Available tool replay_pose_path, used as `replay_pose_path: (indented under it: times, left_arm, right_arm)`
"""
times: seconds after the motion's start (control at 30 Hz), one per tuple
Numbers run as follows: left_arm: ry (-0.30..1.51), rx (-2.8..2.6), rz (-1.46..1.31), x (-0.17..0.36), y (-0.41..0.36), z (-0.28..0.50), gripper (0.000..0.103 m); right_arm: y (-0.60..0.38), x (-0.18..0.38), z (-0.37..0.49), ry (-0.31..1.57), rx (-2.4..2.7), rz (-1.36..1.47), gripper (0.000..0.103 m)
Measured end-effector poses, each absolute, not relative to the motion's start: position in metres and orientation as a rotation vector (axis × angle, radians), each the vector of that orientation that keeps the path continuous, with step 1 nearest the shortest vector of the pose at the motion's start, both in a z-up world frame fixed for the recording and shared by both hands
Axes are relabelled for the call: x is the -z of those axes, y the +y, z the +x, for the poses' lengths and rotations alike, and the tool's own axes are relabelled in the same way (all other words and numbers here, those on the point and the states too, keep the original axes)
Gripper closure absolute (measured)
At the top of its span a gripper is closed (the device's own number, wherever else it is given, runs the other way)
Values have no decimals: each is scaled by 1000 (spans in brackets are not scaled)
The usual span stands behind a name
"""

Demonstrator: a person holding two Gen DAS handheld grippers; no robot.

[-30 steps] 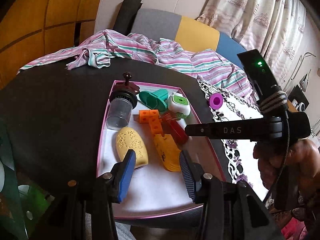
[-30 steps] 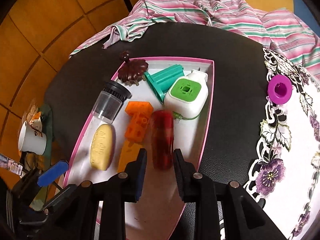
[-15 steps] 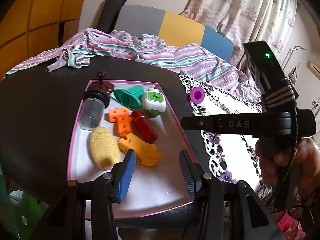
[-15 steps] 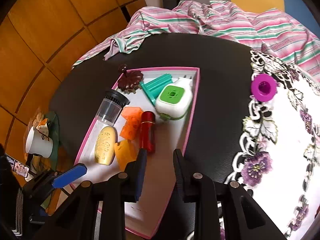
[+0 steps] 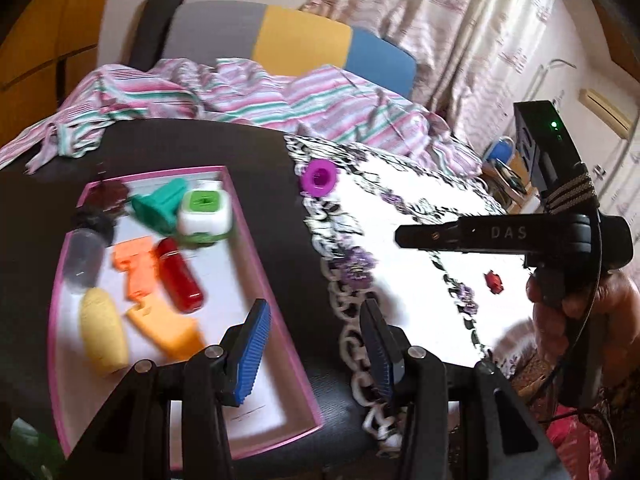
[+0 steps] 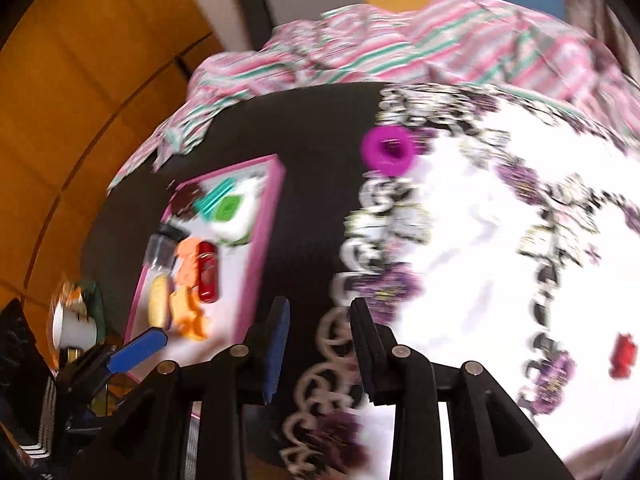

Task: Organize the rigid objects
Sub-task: 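Move the right tool to the red puzzle piece and grasp it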

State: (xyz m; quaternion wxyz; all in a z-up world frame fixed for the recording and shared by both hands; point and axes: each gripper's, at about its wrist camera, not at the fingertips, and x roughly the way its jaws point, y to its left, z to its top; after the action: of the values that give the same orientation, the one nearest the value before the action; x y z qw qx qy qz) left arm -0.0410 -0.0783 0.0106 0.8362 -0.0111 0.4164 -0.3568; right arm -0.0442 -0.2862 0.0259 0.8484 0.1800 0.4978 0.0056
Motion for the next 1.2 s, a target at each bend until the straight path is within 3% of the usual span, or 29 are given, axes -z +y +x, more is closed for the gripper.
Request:
replay_pose_path:
  times: [0.23, 0.57, 1.2]
  left_arm:
    - [899, 825, 23, -14, -123, -44, 56]
    - [927, 864, 60, -10, -153, -45, 56]
    - [937, 861, 34, -14, -161, -38, 56]
  right_arm:
    - [-361, -31, -73, 1030, 127, 482, 70]
    - [-450, -23, -115, 1032, 326, 607, 62]
    - [-556, 43, -146, 1262, 581, 842, 50]
